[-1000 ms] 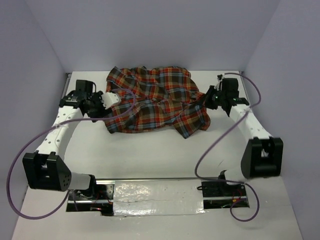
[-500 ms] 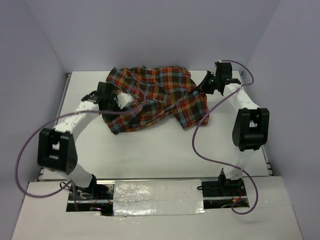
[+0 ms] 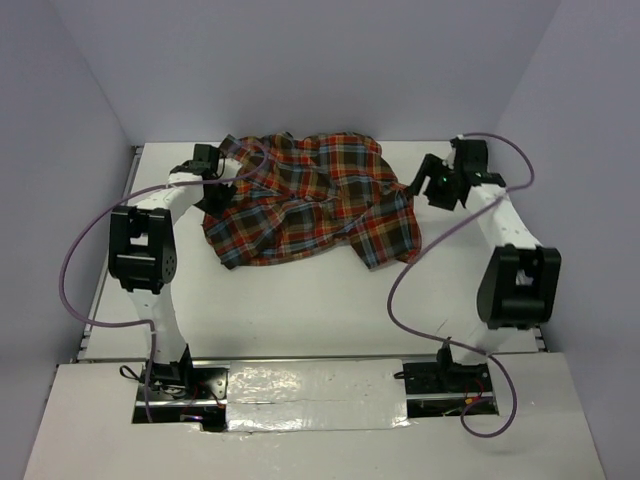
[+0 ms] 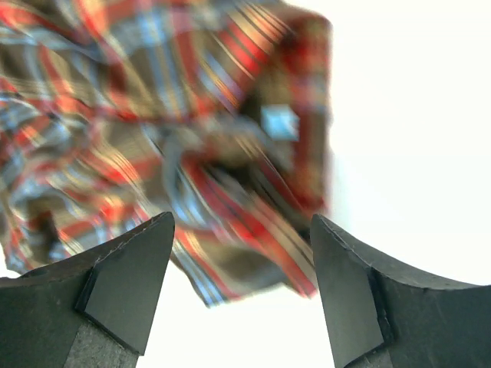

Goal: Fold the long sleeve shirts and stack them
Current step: Flatten the shirt out

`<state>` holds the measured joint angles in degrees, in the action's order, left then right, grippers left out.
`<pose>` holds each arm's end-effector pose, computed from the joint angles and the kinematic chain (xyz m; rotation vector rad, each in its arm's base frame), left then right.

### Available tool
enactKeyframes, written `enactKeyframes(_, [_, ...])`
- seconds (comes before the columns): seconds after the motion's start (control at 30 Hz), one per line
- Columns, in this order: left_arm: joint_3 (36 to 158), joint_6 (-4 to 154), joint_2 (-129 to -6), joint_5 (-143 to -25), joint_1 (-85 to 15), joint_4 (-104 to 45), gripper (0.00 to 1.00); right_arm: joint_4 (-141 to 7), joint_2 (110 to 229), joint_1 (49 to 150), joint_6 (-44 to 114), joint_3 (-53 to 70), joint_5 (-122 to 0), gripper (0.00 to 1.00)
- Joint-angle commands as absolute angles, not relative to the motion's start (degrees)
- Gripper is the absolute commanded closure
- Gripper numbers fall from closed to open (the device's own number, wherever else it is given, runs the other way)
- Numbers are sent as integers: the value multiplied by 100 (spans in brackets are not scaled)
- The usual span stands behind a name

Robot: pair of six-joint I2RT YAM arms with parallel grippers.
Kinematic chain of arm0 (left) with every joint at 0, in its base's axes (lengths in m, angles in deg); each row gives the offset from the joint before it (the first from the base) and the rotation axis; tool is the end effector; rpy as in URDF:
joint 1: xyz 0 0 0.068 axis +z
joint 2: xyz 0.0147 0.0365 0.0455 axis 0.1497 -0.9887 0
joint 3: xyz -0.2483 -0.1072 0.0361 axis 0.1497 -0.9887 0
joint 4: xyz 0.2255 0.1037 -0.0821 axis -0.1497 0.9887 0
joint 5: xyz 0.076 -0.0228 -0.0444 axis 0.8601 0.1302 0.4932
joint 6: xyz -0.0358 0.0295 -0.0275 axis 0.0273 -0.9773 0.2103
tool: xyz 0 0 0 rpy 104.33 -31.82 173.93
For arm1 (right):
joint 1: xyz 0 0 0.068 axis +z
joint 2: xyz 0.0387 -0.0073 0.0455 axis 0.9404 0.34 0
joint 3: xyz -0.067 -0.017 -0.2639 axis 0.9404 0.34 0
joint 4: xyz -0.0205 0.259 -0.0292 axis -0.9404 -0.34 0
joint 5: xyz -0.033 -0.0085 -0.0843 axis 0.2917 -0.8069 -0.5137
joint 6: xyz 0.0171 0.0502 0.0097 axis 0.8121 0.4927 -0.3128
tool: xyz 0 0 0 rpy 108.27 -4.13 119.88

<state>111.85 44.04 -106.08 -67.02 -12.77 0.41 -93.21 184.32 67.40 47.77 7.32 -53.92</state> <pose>0.4344 -0.0261 0.2076 0.4463 2.5022 0.3005 0.3736 -0.0087 0.2766 0.3333 2.3569 0.4435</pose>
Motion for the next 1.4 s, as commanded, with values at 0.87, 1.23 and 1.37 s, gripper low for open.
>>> enactKeyframes(0.87, [11385,3701,-10220,-7135,-1081,150,100,-7763,17644,6652,4528,3267,-4446,100])
enactKeyframes(1.23, [12890,3271,-11080,-7426,-1107,1247,78,-8510,16667,6705,4236,3065,-3839,100])
enactKeyframes(1.37, [12178,3322,-11072,-7556,-1028,1108,41,-8484,16650,6723,4298,3161,-3821,100])
